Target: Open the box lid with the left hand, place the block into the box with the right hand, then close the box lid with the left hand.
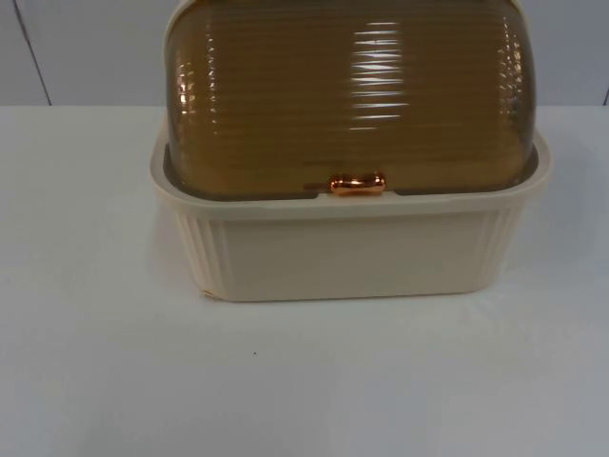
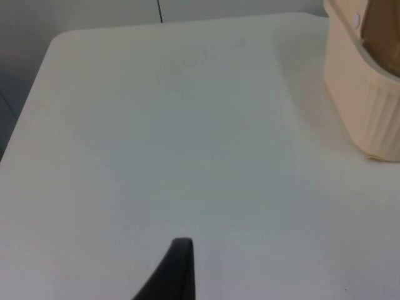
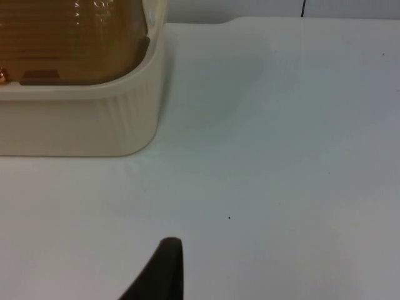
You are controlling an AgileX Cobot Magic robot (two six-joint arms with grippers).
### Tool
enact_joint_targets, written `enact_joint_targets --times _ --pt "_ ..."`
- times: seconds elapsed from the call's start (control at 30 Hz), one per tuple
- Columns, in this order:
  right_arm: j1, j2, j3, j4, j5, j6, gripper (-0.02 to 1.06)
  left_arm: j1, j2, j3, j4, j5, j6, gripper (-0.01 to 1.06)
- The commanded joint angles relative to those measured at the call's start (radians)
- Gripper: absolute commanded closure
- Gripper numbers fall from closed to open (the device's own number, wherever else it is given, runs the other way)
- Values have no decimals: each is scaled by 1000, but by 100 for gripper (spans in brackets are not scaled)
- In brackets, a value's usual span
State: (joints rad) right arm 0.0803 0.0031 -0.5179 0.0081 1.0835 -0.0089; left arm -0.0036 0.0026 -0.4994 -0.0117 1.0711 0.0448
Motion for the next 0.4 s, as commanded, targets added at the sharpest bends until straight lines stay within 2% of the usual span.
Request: enact_joint_targets --times 0.0,0.27,0.37 --pt "2 -3 2 -8 -4 -6 3 1 -3 5 3 4 -5 0" --pt "-8 -3 2 -8 -4 -10 3 1 -3 5 3 4 -5 0" --pt "-44 -3 2 -8 -4 -10 3 1 -3 5 3 4 -5 0"
